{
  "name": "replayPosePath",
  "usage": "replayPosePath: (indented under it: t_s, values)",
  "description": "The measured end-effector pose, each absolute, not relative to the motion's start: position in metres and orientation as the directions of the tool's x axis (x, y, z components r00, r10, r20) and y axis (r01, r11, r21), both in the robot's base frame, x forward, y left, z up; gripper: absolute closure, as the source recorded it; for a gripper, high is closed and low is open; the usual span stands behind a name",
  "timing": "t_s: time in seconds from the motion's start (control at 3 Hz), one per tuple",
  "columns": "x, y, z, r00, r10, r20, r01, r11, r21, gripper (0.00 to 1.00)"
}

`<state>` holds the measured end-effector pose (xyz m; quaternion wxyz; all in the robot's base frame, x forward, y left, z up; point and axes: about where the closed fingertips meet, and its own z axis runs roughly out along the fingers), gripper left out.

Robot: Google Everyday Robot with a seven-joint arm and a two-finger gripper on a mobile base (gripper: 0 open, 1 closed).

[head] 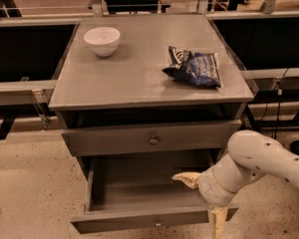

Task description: Open middle drawer

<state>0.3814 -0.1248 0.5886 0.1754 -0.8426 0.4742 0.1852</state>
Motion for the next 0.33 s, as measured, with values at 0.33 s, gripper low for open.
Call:
replayPosePath:
  t_s: [0.33]
  values:
    - [0.3749, -0.1286, 0.59, 0.543, -0.688, -0.481, -0.824, -0.547, -0.148, 0.0]
